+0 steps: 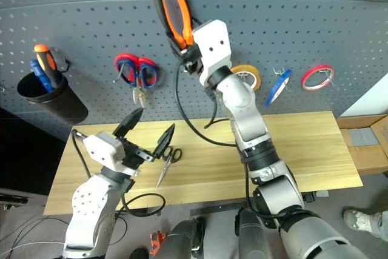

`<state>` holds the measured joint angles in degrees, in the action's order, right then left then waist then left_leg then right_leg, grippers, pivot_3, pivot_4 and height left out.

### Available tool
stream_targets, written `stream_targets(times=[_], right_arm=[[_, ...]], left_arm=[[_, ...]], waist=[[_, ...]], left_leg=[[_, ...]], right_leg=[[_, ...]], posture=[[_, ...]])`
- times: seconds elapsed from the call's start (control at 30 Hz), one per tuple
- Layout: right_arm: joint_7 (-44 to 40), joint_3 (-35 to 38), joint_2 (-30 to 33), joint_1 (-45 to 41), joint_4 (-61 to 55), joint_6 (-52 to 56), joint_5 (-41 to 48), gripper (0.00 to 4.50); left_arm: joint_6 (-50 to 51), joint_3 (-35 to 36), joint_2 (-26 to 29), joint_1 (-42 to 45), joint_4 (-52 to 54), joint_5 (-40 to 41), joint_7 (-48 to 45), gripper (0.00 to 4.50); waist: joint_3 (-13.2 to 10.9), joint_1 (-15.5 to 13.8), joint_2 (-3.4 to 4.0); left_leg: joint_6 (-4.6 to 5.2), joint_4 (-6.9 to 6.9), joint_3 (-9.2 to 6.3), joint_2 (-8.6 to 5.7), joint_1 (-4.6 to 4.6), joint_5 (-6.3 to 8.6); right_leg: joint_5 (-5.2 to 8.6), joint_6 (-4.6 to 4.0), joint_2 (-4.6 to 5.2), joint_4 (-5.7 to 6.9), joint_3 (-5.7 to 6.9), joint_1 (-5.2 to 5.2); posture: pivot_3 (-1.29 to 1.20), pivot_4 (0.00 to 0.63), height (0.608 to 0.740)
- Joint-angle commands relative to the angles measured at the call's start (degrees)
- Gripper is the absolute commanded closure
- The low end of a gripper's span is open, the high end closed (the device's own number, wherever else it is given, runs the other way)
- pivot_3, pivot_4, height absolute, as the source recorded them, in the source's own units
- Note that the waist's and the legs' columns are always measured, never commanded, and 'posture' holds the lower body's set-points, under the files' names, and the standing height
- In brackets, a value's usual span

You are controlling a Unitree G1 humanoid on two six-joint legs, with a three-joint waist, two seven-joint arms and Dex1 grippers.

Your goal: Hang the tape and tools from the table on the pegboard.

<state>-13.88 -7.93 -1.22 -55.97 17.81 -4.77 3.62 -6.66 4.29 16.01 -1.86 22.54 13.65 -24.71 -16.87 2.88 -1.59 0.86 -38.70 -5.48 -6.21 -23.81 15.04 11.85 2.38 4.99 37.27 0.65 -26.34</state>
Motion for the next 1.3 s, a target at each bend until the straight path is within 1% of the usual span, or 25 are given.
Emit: stream_targets(times=[0.03, 0.23, 0.43, 0.6, 0.77, 1.0, 1.13, 1.2, 1.23, 1.3], right_arm=[[2.3, 2.2, -1.4, -3.4, 0.7, -5.1, -0.2, 2.07], [2.4, 1.4, -1.9, -3.3, 3.5, -7.5, -1.6, 2.07], [2.0, 0.1, -2.4, -0.3, 3.7, -8.4, -3.8, 2.07], [4.4, 0.4, -3.0, 1.3, 2.9, -7.8, -5.2, 2.07], [6.5, 0.3, -3.0, 2.2, 3.2, -7.4, -6.5, 2.07], [7.4, -1.0, -3.3, 4.6, 2.4, -7.0, -8.5, 2.07], [6.3, -1.2, -3.2, 5.3, 1.3, -6.1, -8.5, 2.07], [6.2, -0.8, -3.1, 5.7, 0.5, -5.9, -8.2, 1.35], [6.0, -0.7, -3.1, 5.9, 0.2, -5.8, -8.0, 1.1], [5.9, -0.4, -3.0, 6.2, -0.4, -5.5, -7.7, 0.39]], left_arm=[[0.2, 0.1, 0.0, 0.2, 2.7, -0.6, 1.3, 0.0], [0.6, 0.8, 0.8, 0.3, 2.9, -0.5, 1.5, 0.0], [1.7, 0.7, 1.3, 0.0, 3.4, -1.2, 2.4, 0.0], [1.9, 0.9, 1.2, -0.2, 3.4, -1.3, 2.9, 0.0], [4.3, 2.0, 0.8, 0.7, 4.3, -0.1, 5.0, 0.0], [4.5, 2.2, 1.3, 1.0, 4.2, -0.5, 5.1, 0.0], [5.2, 2.1, 1.2, 0.9, 4.1, -0.4, 5.4, 0.0], [5.4, 2.2, 1.2, 1.2, 3.9, -0.6, 5.6, 0.0], [5.2, 2.4, 1.3, 1.2, 3.7, -0.7, 5.6, 0.0], [4.8, 2.4, 1.7, 1.1, 3.2, -1.1, 5.2, 0.0]], waist=[[0.0, 0.0, 0.0], [0.0, -0.1, 0.0], [0.0, -0.4, 0.0], [0.0, -0.6, 0.0], [0.0, -0.9, 0.01], [0.0, -1.1, 0.0], [0.0, -1.1, 0.0], [0.0, -1.1, 0.01], [0.0, -1.1, 0.01], [0.0, -1.1, 0.0]], left_leg=[[0.0, -0.02, 0.0, 0.0, 0.0, 0.0], [0.0, -0.06, 0.0, -0.01, 0.01, 0.0], [0.0, -0.07, 0.0, -0.01, 0.01, 0.0], [0.0, -0.07, 0.0, -0.01, 0.01, 0.0], [0.0, -0.08, 0.0, -0.01, 0.02, 0.0], [0.0, -0.08, 0.01, -0.02, 0.02, 0.0], [0.0, -0.09, 0.02, -0.03, 0.02, 0.0], [0.0, -0.1, 0.02, -0.03, 0.02, 0.0], [0.0, -0.1, 0.02, -0.03, 0.02, 0.0], [0.0, -0.09, 0.01, -0.03, 0.02, 0.0]], right_leg=[[0.0, 0.0, 0.0, 0.01, 0.0, 0.0], [0.0, 0.0, 0.0, 0.07, -0.01, 0.01], [0.0, 0.0, 0.0, 0.15, -0.01, 0.0], [0.0, 0.0, 0.0, 0.17, -0.02, -0.02], [0.0, 0.0, 0.0, 0.18, -0.02, -0.02], [0.0, 0.0, 0.0, 0.19, -0.02, -0.01], [0.0, 0.0, 0.0, 0.21, -0.02, -0.02], [0.0, -0.01, 0.0, 0.21, -0.02, -0.02], [0.0, -0.01, 0.0, 0.21, -0.02, -0.02], [0.0, 0.0, 0.0, 0.22, -0.02, -0.02]], posture=[[0.02, 0.254, 0.74], [0.03, 0.257, 0.74], [0.03, 0.263, 0.74], [0.03, 0.268, 0.74], [0.04, 0.268, 0.74], [0.03, 0.27, 0.74], [0.03, 0.271, 0.74], [0.03, 0.273, 0.74], [0.03, 0.274, 0.74], [0.03, 0.273, 0.74]])
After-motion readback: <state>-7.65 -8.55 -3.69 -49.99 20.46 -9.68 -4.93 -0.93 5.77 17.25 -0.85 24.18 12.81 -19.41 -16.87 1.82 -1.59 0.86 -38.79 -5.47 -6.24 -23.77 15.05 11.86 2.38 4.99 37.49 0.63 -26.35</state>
